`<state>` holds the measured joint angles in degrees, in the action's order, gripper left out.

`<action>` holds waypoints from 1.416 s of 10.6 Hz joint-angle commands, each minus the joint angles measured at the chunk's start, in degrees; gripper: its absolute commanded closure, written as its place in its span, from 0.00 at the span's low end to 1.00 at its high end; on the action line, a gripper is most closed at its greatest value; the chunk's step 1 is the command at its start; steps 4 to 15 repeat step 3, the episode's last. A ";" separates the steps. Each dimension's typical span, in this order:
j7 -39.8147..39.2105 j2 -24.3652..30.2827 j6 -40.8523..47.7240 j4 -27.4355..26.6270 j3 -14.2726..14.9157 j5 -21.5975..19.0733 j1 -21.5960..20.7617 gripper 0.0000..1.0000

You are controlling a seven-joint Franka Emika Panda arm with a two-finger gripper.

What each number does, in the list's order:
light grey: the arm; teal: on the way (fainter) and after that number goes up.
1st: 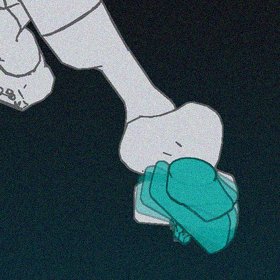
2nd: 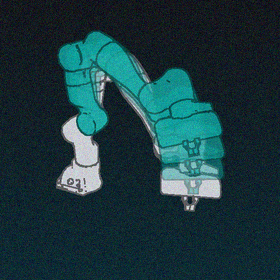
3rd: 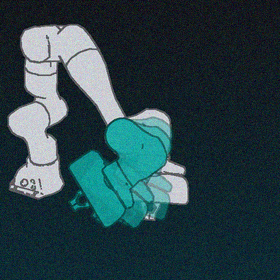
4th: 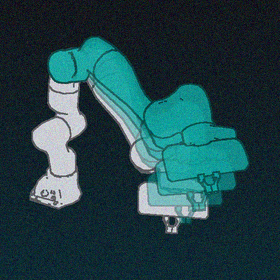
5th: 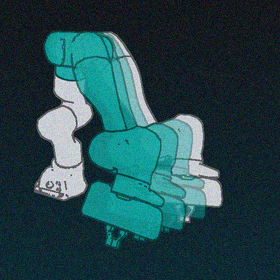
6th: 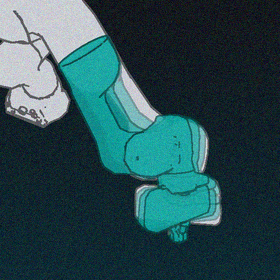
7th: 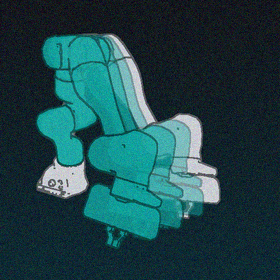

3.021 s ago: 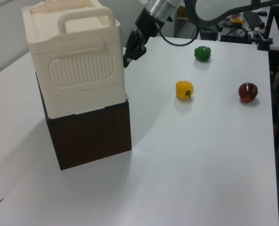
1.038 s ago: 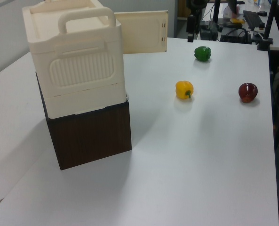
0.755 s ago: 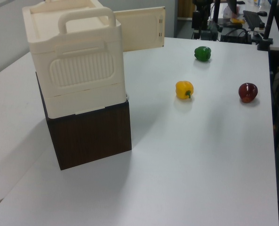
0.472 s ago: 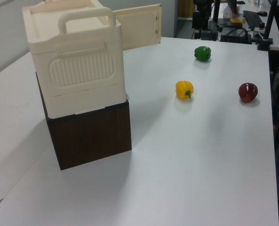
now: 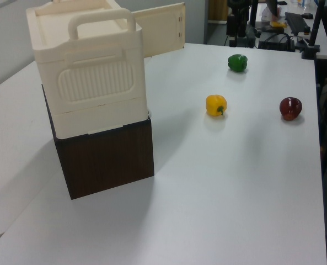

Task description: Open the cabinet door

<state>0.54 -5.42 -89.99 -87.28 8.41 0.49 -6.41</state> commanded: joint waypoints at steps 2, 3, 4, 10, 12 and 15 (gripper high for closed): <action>0.87 1.21 1.40 -0.88 -0.24 0.83 0.08 0.00; 0.87 1.21 1.40 -0.96 -0.24 0.75 -0.01 0.00; 0.87 1.21 1.40 -0.96 -0.24 0.75 -0.01 0.00; 0.87 1.21 1.40 -0.96 -0.24 0.75 -0.01 0.00; 0.87 1.21 1.40 -0.96 -0.24 0.75 -0.01 0.00; 0.87 1.21 1.40 -0.96 -0.24 0.75 -0.01 0.00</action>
